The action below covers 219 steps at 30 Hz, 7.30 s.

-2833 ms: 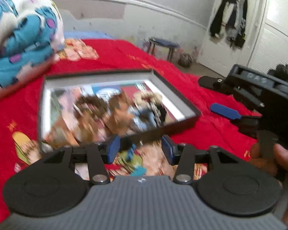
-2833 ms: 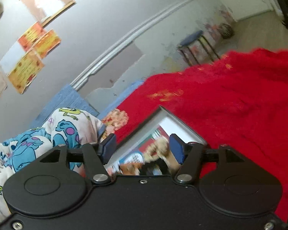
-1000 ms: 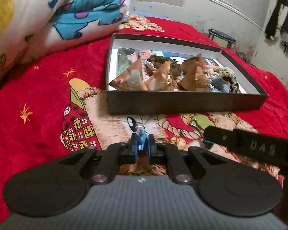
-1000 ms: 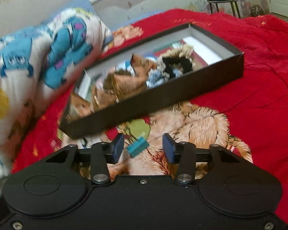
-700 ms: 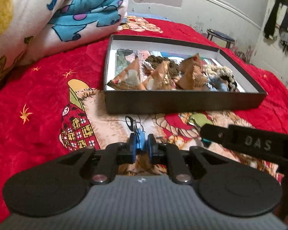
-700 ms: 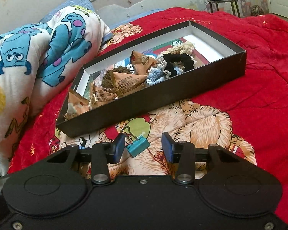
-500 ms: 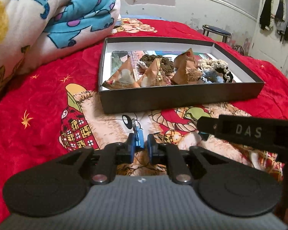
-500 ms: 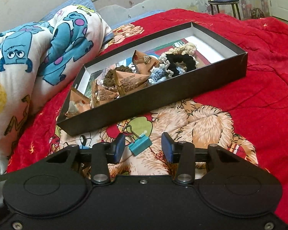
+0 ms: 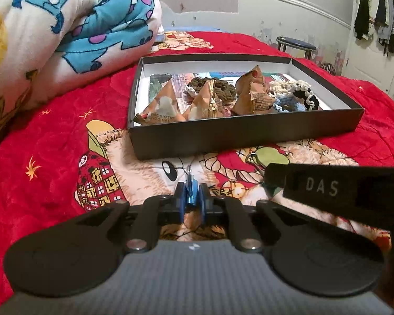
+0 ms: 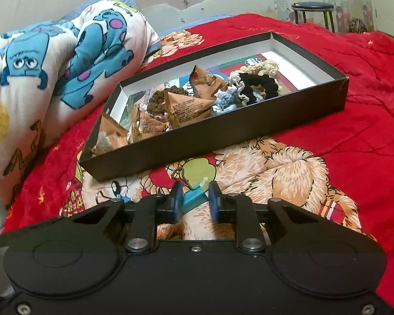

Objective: Organize objects

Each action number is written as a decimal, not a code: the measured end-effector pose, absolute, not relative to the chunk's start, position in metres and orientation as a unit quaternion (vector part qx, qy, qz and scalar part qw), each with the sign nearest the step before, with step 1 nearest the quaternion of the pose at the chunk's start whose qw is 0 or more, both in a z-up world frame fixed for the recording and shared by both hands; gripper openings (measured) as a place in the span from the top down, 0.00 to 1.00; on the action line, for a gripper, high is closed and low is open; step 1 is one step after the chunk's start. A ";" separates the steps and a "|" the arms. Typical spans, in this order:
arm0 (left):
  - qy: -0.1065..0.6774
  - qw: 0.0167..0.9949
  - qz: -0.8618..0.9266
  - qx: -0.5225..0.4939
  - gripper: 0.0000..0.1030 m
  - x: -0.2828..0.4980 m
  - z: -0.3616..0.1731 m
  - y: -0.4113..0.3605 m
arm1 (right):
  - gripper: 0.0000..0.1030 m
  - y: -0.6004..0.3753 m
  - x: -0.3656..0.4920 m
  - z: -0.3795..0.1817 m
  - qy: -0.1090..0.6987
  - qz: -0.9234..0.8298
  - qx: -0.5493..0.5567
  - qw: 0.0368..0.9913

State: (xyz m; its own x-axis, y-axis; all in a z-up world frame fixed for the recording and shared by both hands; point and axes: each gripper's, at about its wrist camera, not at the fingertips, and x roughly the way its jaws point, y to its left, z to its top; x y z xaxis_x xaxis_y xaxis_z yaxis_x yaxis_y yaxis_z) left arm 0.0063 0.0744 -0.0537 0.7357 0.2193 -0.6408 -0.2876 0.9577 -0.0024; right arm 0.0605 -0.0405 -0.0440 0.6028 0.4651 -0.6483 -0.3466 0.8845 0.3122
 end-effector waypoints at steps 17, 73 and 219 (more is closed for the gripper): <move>0.328 0.932 0.149 -0.026 0.89 0.008 -0.054 0.068 | 0.86 -0.049 0.067 -0.045 0.390 0.225 0.113 0.886; 0.368 0.909 0.190 -0.060 0.89 -0.018 -0.043 0.090 | 0.44 -0.022 0.047 -0.047 0.369 0.239 0.039 0.897; 0.190 0.973 0.129 -0.028 0.00 0.029 0.168 0.130 | 0.00 -0.121 0.115 0.153 0.235 0.283 0.170 0.914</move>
State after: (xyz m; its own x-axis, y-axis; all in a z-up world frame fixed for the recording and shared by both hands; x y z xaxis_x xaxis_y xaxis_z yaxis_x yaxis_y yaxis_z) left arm 0.0285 0.1295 0.1676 0.8948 0.2399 -0.3766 -0.2610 0.9653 -0.0052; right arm 0.1148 -0.1210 0.1527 0.7299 0.5972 -0.3326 -0.4375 0.7819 0.4440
